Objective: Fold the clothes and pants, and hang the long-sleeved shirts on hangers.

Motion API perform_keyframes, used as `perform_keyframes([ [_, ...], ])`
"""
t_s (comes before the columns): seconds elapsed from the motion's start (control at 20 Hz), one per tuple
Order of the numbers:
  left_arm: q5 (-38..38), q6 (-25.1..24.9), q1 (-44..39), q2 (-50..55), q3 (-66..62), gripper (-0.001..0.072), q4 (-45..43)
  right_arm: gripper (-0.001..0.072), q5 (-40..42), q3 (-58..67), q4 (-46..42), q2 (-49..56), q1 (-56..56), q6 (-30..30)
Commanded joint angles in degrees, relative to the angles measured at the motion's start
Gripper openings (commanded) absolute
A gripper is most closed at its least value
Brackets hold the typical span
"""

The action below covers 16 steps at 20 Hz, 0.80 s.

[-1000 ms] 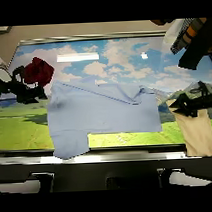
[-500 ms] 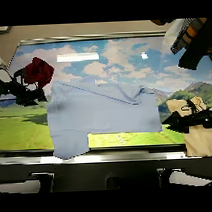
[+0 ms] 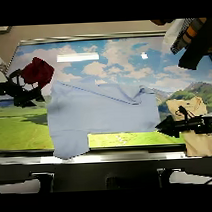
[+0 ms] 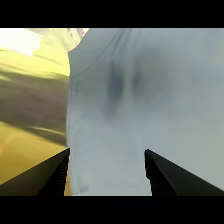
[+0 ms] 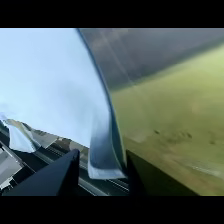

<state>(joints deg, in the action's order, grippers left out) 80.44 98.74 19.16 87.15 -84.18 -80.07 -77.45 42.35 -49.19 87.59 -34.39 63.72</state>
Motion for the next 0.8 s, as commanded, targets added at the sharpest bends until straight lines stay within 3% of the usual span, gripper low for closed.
perform_keyframes([
  [0.0, 0.02, -2.73, 5.2, -3.48, 3.32, 0.054, 2.71, 0.0332, 3.72, -1.66, 2.08, 0.26, 0.02, -1.88],
  [0.1, -1.25, -7.58, 10.4, -7.89, 10.16, 0.0541, 6.29, 0.0229, 4.98, -1.64, 2.75, 0.26, 0.02, -2.14],
  [0.2, -3.91, -13.4, 16.09, -12.74, 19.56, 0.0541, 11.61, 0.0039, 5.27, -1.64, 2.71, 0.24, 0.02, -3.34],
  [0.45, -9.66, -22.14, 25.16, -17.49, 39.17, 0.0541, 24.28, 0.0038, 4.96, -1.64, 2.69, -2.34, 0.02, -3.28],
  [0.75, -15.63, -24.7, 23.23, -16.94, 46.27, 0.054, 24.72, 0.0038, 4.74, -1.64, 3.91, -6.27, 0.02, -2.89],
])
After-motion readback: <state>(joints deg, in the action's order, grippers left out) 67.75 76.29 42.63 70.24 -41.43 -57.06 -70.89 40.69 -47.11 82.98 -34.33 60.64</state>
